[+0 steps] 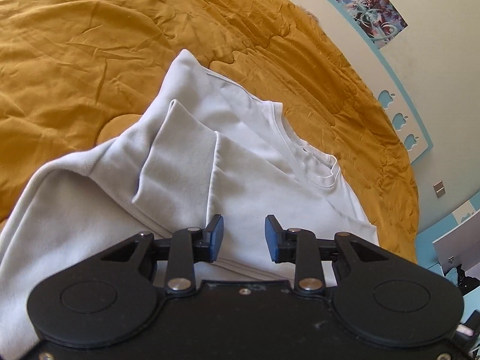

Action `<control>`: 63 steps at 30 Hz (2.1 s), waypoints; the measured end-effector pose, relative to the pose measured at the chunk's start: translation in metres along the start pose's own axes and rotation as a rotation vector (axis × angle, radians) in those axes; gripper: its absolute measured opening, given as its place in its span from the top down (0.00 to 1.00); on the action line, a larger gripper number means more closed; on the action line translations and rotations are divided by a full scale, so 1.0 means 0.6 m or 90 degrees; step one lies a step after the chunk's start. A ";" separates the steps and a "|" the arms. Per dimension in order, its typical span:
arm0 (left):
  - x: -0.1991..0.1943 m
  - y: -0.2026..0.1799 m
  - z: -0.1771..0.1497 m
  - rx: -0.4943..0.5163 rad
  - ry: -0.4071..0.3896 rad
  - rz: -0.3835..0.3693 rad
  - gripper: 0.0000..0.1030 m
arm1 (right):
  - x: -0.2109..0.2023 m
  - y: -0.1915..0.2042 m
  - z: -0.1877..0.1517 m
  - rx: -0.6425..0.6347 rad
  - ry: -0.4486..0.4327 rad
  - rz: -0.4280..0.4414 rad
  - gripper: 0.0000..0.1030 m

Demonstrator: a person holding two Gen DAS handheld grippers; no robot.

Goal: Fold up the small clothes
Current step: 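Move both open tools to the hem of the narrowed shirt, then grasp the hem with both tools and lift it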

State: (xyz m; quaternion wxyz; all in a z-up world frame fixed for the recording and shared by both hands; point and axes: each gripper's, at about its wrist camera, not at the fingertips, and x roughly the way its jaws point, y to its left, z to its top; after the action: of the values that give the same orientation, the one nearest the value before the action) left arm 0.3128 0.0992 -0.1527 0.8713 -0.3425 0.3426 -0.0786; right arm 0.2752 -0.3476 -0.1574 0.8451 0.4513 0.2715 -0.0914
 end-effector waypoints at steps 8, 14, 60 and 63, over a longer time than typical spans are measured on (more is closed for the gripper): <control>0.011 0.003 0.002 0.014 0.008 -0.003 0.67 | 0.005 -0.046 0.009 0.011 0.014 0.002 0.88; -0.038 -0.043 0.034 0.044 0.002 -0.042 0.65 | -0.042 -0.008 0.025 0.028 0.059 0.040 0.75; -0.361 0.148 -0.092 -0.042 0.468 -0.012 0.59 | -0.323 -0.161 0.013 -0.246 0.547 0.043 0.53; -0.356 0.148 -0.093 -0.041 0.482 -0.010 0.60 | -0.305 -0.155 0.001 -0.255 0.584 0.024 0.61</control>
State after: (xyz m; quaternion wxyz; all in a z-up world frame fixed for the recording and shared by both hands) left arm 0.1072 0.2150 -0.1240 0.6714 -0.3190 0.6397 -0.1955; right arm 0.0852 -0.4184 -0.1244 0.7104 0.2784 0.6193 0.1854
